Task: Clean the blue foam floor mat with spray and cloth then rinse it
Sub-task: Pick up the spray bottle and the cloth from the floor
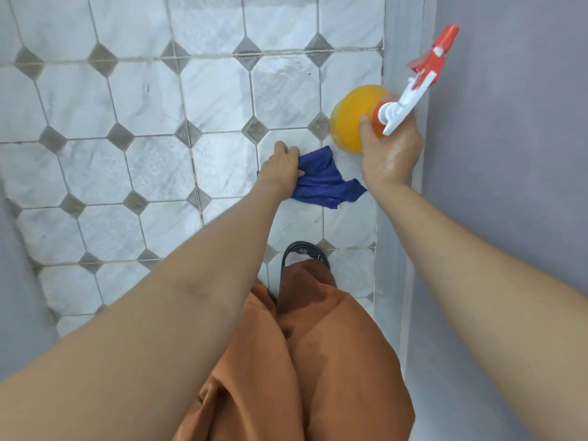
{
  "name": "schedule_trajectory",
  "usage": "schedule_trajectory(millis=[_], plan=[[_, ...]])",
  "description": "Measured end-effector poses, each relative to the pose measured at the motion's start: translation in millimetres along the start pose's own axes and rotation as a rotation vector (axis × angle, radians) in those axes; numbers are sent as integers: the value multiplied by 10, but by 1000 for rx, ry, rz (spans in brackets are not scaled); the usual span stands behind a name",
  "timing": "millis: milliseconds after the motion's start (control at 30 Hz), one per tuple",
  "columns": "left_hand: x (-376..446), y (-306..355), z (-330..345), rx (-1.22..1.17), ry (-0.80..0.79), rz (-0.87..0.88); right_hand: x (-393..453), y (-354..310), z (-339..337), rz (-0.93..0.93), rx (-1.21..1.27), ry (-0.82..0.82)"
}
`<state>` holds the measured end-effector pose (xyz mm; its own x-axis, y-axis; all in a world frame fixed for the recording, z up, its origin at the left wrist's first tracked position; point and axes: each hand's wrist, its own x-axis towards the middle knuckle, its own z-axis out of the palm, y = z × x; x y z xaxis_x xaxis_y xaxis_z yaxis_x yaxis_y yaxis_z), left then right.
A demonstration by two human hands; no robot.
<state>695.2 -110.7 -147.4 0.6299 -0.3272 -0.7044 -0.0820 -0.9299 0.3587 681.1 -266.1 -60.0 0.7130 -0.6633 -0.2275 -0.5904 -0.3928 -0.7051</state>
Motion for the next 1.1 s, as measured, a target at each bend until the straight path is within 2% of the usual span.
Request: schedule_trajectory(millis=[100, 233, 333, 467, 567, 733, 900, 967, 1100], plan=[[-338, 24, -298, -205, -78, -25, -125, -275, -105, -12, -18, 9], [-960, 94, -1100, -315, -68, -71, -268, -947, -502, -26, -25, -16], [-1465, 162, -2042, -406, -12, -132, -343, -1792, -965, -24, -3, -63], [-2396, 314, -3478, -587, 70, -146, -548, -3239, -1783, -41, 97, -52], [-3071, 434, -4614, -671, 198, -109, -588, -4345, -2343, -79, 186, -34], [-3990, 872, -6644, -764, 574, -115, -326, -6113, -3009, -241, 254, -10], [-3969, 1097, -8341, -741, 792, -54, 285, -7646, -3276, -379, 299, 5], [-3805, 1202, -8950, -798, 799, 33, 581, -8137, -3267, -428, 340, 14], [-3419, 1392, -9837, -938, 708, 160, 1211, -8887, -3165, -471, 328, 14]])
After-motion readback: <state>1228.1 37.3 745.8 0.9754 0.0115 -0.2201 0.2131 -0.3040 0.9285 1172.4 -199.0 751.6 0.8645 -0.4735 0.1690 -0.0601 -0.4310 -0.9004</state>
